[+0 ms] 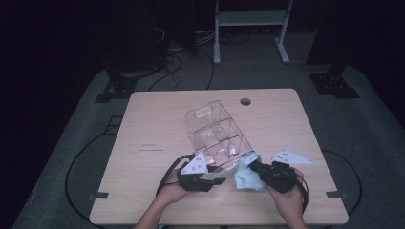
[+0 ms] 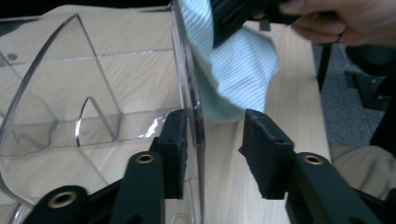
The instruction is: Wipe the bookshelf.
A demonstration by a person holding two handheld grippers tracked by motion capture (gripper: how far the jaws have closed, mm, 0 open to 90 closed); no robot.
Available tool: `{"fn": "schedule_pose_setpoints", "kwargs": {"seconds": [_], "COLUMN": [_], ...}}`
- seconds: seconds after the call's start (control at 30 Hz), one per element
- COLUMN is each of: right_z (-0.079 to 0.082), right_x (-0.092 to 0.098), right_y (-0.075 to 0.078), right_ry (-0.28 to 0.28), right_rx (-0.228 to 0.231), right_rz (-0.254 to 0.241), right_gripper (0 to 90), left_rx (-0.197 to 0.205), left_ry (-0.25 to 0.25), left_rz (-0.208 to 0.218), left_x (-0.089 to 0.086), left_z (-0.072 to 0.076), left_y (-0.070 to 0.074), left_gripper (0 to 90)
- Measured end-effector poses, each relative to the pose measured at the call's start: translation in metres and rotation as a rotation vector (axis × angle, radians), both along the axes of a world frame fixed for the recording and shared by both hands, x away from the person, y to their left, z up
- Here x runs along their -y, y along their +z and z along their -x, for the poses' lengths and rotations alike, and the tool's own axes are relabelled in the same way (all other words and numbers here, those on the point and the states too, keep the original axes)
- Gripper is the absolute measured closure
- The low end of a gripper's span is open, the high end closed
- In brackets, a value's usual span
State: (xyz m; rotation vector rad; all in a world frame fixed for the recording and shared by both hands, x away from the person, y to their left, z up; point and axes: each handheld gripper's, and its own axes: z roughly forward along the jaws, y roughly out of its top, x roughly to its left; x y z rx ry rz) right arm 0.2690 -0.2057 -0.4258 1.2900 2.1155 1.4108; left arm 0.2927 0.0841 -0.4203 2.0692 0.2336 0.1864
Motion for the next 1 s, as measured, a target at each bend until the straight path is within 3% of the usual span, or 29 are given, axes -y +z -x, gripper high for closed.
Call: {"fn": "schedule_pose_setpoints", "kwargs": {"seconds": [0.17, 0.4, 0.67, 0.87, 1.0], "right_z": [-0.001, -0.001, -0.002, -0.003, -0.003], "right_x": [0.003, 0.002, 0.003, 0.003, 0.003], "right_y": [-0.005, -0.006, -0.006, -0.006, -0.006], "right_ry": [-0.002, 0.002, 0.011, 0.014, 0.016], "right_rx": [-0.016, -0.021, -0.028, -0.028, -0.03], "right_rz": [-0.009, -0.012, -0.016, -0.021, -0.022], "right_gripper": [83.8, 83.8, 83.8, 83.7, 83.6], "left_rx": [0.006, 0.02, 0.026, 0.033, 0.036], "left_ry": [0.019, 0.061, 0.133, 0.211, 0.235], "left_rz": [0.021, 0.054, 0.049, 0.034, 0.014], "left_x": [-0.012, -0.031, -0.043, -0.052, -0.049], "left_z": [-0.002, -0.007, -0.019, -0.036, -0.046], "left_y": [0.01, 0.02, 0.023, 0.018, 0.012], "left_gripper": [48.8, 44.9, 39.0, 27.8, 19.9]}}
